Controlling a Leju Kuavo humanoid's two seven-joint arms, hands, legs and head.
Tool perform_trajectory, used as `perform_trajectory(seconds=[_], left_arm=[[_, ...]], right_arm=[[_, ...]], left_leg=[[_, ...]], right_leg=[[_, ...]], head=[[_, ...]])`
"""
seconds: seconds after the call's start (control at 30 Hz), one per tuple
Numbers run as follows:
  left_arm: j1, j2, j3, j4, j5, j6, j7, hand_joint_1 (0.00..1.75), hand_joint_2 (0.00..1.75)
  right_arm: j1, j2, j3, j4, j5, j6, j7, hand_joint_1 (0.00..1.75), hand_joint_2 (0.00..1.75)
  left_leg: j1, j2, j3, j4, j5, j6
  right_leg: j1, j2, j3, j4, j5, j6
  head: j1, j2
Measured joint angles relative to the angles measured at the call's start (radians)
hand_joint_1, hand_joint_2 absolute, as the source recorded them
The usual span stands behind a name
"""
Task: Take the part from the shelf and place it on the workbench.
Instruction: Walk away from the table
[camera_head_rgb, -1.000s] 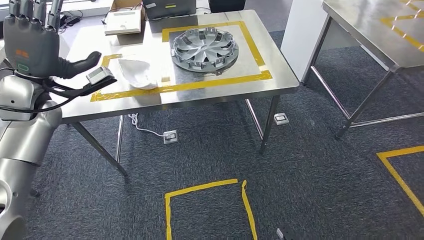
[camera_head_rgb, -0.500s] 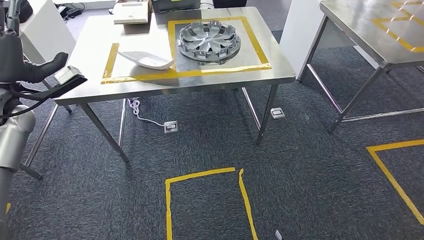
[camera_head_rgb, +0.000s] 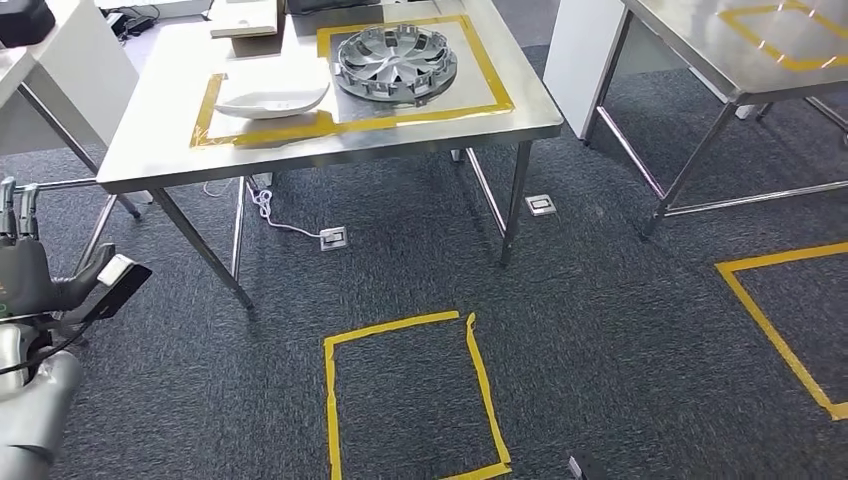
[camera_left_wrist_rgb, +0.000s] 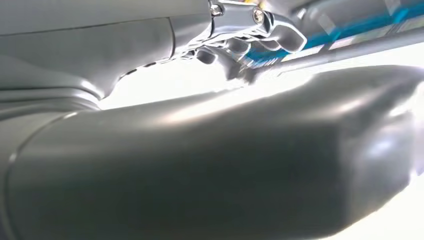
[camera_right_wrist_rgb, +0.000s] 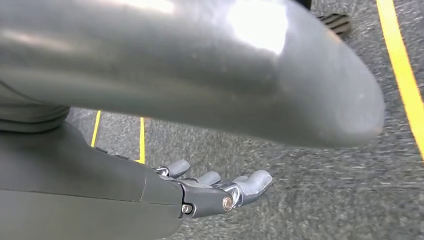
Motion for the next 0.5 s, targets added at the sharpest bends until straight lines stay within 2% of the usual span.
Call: perform_trajectory(seconds=[0.03,0.07,0.1,0.13,0.17,0.2,0.23,0.27,0.3,0.37,0.4,0.43,0.5], left_arm=[[0.023,0.003,0.017,0.021,-0.008,0.000,0.023,0.00,0.00],[0.049,0.005,0.034,0.041,-0.009,0.000,0.037,0.00,0.00],[0.075,0.007,0.050,0.058,-0.006,0.000,0.044,0.00,0.00],[0.098,0.007,0.067,0.076,0.003,0.000,0.047,0.00,0.00],[0.116,0.007,0.082,0.094,0.015,-0.004,0.051,0.00,0.00],[0.130,0.007,0.099,0.115,0.034,-0.015,0.060,0.00,0.00],[0.142,0.007,0.118,0.139,0.058,-0.038,0.075,0.00,0.00],[0.159,0.005,0.139,0.162,0.088,-0.074,0.095,0.00,0.44],[0.181,0.002,0.164,0.185,0.123,-0.120,0.118,0.00,0.87],[0.242,-0.012,0.226,0.230,0.207,-0.242,0.173,0.00,1.75],[0.280,-0.023,0.261,0.249,0.251,-0.307,0.207,0.00,1.75],[0.320,-0.039,0.299,0.268,0.297,-0.368,0.245,0.00,1.75],[0.401,-0.072,0.376,0.299,0.375,-0.450,0.310,0.00,1.75]], right_arm=[[0.001,0.000,0.000,0.000,0.001,-0.002,0.001,0.00,0.00],[0.002,0.000,0.000,0.000,0.002,-0.003,0.002,0.00,0.00],[0.003,0.000,0.000,0.000,0.002,-0.005,0.002,0.00,0.00],[0.004,0.000,0.000,0.000,0.002,-0.007,0.002,0.00,0.00],[0.004,0.000,0.000,0.000,0.002,-0.008,0.002,0.00,0.00],[0.004,0.000,0.000,0.000,0.002,-0.009,0.002,0.00,0.00],[0.003,0.000,0.000,0.000,0.003,-0.009,0.003,0.00,0.00],[0.003,-0.001,0.000,0.000,0.003,-0.009,0.004,0.00,0.00],[0.002,-0.001,0.000,0.000,0.003,-0.007,0.007,0.00,0.00],[0.002,-0.001,-0.001,0.000,0.004,0.001,0.019,0.00,0.00],[0.003,-0.001,-0.001,0.000,0.007,0.008,0.027,0.00,0.00],[0.003,-0.002,-0.001,0.000,0.011,0.015,0.034,0.00,0.00],[0.004,-0.005,-0.001,0.000,0.018,0.024,0.043,0.00,0.00]], left_leg=[[0.003,-0.001,-0.015,0.070,-0.044,-0.006],[0.007,-0.001,-0.023,0.129,-0.069,-0.011],[0.010,-0.001,-0.018,0.160,-0.072,-0.014],[0.013,0.000,0.005,0.153,-0.056,-0.017],[0.016,0.000,0.046,0.109,-0.031,-0.019],[0.019,0.000,0.098,0.039,-0.019,-0.021],[0.017,0.000,0.150,-0.035,-0.019,-0.019],[0.015,0.000,0.188,-0.090,-0.027,-0.015],[0.011,-0.001,0.208,-0.123,-0.040,-0.009],[0.004,0.000,0.215,-0.137,-0.043,0.007],[0.003,0.001,0.215,-0.140,-0.041,0.013],[0.001,0.002,0.216,-0.143,-0.040,0.018],[-0.001,0.003,0.218,-0.144,-0.036,0.026]], right_leg=[[-0.001,0.001,-0.012,0.000,0.010,-0.001],[-0.001,0.002,-0.025,0.001,0.019,0.000],[-0.002,0.003,-0.037,0.001,0.028,0.002],[-0.003,0.003,-0.048,0.002,0.035,0.006],[-0.005,0.003,-0.059,0.003,0.041,0.010],[-0.005,0.002,-0.067,0.004,0.047,0.016],[-0.006,0.001,-0.073,0.005,0.051,0.022],[-0.006,0.000,-0.075,0.006,0.056,0.029],[-0.007,0.000,-0.075,0.006,0.061,0.035],[-0.010,0.003,-0.072,0.002,0.065,0.047],[-0.012,0.005,-0.070,-0.001,0.061,0.042],[-0.012,0.006,-0.068,-0.004,0.060,0.033],[-0.012,0.008,-0.067,-0.010,0.065,0.004]], head=[[-0.001,0.000],[-0.001,0.000],[-0.001,0.000],[-0.001,0.000],[-0.001,0.000],[-0.001,0.000],[0.000,0.000],[0.001,0.000],[0.001,0.000],[0.002,0.000],[0.002,0.000],[0.002,0.000],[0.003,0.000]])
